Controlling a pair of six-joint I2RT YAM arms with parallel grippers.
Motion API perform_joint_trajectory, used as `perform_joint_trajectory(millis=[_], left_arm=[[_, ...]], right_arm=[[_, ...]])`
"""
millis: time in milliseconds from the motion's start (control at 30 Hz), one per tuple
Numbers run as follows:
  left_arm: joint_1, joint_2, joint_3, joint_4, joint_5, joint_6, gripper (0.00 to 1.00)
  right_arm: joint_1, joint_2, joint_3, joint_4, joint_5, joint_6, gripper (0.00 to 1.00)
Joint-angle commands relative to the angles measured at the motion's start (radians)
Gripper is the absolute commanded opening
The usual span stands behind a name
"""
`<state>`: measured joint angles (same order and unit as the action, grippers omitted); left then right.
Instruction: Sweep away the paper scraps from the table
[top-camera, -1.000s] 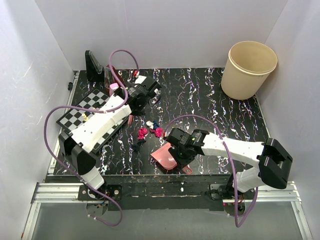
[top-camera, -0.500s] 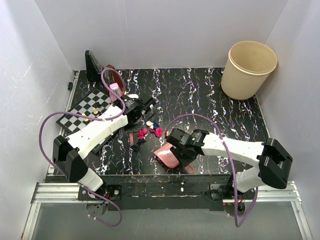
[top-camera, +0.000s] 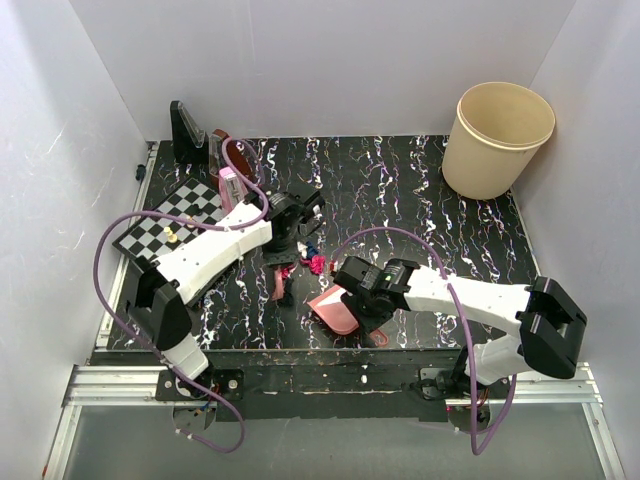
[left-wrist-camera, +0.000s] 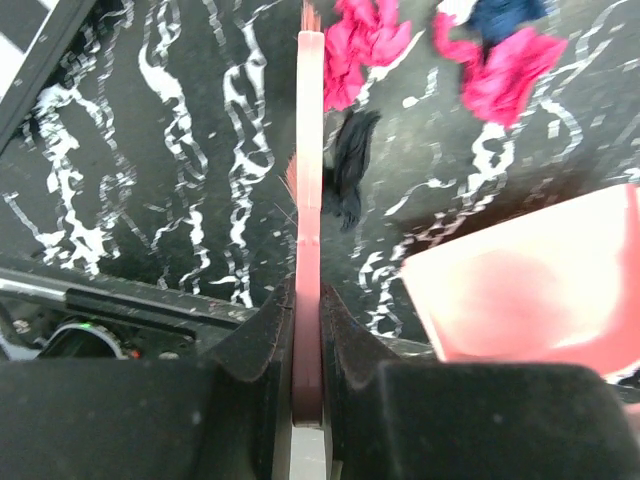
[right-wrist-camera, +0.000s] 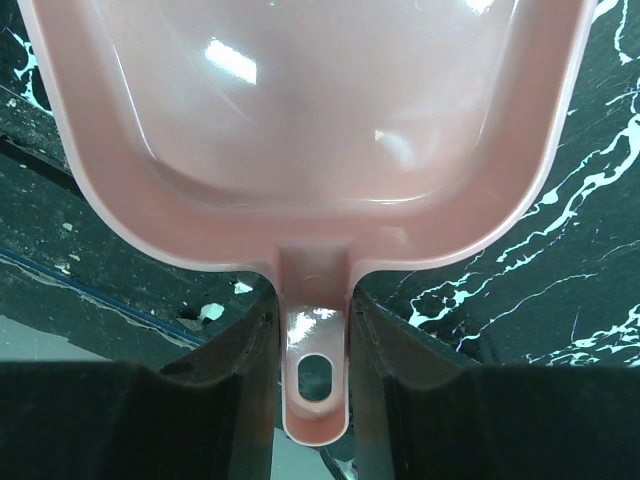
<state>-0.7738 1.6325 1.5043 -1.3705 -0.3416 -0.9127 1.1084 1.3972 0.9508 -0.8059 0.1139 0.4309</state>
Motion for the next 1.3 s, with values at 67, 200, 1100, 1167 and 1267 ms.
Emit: perform_joint_trajectory(millis=[67, 200, 1100, 1167, 1267], left_arm=[[0.025, 0.127, 0.210, -0.111, 0.036, -0.002, 0.00], [0.028, 0.191, 0.342, -0.226, -0.039, -0.008, 0.00], [0.119, 0.170, 0.237, 0.320, -0.084, 1.060, 0.00], [0.120, 0.219, 0.266, 0.309, -0.039, 1.101, 0.00], [0.119, 0.300, 0.319, 0.274, -0.059, 1.146, 0.00]], right_arm=[[0.004, -0.049, -0.009, -0.009, 0.012, 0.014, 0.01], [0.004, -0.052, -0.007, -0.025, -0.005, 0.017, 0.01], [0.047, 0.192, 0.184, -0.157, -0.026, 0.092, 0.01], [0.047, 0.194, 0.193, -0.144, -0.033, 0.082, 0.01], [0.039, 0.198, 0.203, -0.125, -0.052, 0.055, 0.01]])
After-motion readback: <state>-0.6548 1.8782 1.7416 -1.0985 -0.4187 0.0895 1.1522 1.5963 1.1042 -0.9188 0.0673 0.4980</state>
